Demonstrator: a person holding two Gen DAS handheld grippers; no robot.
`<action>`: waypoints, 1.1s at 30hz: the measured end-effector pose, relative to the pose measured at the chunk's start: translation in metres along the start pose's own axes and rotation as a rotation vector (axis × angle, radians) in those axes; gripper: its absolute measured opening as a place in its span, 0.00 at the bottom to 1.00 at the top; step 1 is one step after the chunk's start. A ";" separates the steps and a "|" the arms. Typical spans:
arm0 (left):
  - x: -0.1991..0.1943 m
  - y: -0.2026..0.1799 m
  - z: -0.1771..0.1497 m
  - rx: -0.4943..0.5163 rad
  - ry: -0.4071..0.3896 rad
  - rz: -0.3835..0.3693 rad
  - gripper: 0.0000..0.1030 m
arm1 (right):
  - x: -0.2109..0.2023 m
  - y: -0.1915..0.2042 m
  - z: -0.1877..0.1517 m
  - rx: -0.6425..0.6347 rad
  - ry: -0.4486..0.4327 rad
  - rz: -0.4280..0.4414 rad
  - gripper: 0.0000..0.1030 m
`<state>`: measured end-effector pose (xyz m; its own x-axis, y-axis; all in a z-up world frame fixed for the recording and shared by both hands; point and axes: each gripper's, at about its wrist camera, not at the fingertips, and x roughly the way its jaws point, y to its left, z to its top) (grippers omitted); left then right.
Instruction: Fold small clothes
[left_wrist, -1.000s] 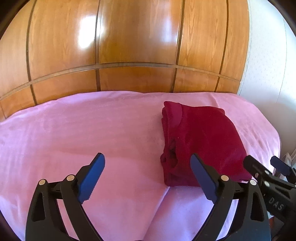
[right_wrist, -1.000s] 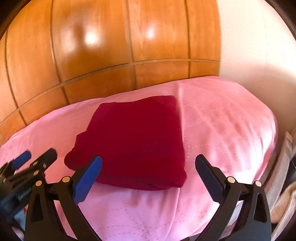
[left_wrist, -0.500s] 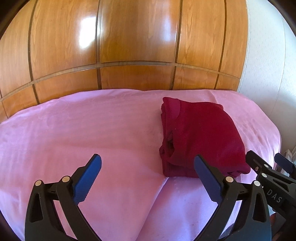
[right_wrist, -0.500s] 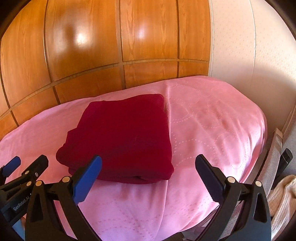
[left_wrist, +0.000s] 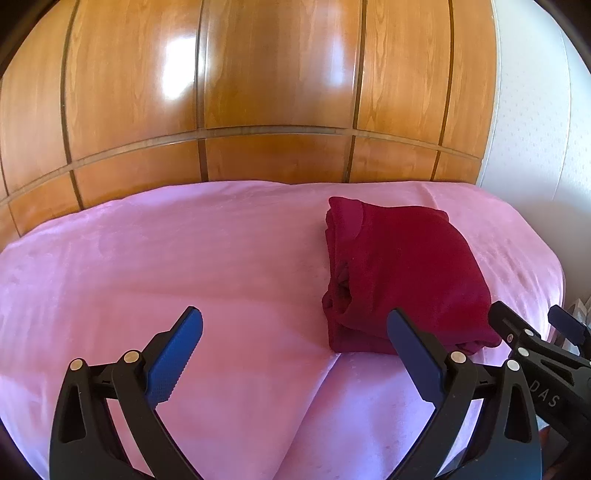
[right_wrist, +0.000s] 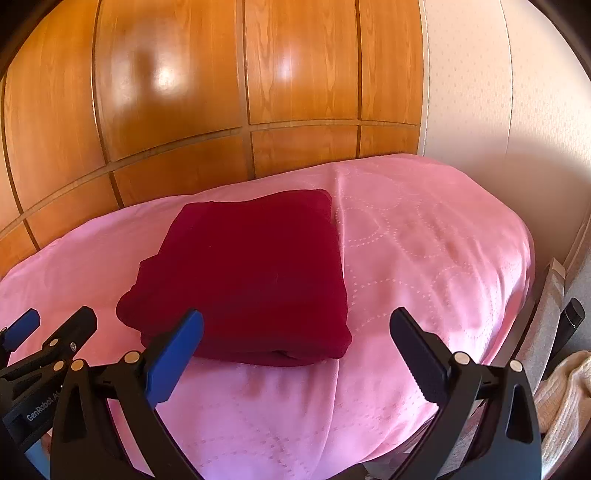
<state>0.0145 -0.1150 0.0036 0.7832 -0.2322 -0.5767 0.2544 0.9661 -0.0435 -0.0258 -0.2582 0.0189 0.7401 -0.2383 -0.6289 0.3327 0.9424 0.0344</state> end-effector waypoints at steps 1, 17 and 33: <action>0.000 0.001 0.000 0.001 -0.002 0.001 0.96 | 0.000 -0.001 0.001 0.003 -0.002 -0.003 0.98; -0.001 0.012 0.000 -0.023 -0.006 0.003 0.96 | -0.004 0.007 0.000 -0.006 -0.006 -0.004 0.98; 0.010 0.014 -0.001 -0.038 0.028 0.020 0.96 | 0.003 0.004 -0.004 -0.005 0.008 -0.005 0.98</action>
<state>0.0252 -0.1035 -0.0032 0.7714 -0.2101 -0.6007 0.2166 0.9742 -0.0627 -0.0246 -0.2543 0.0140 0.7336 -0.2406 -0.6356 0.3331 0.9425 0.0277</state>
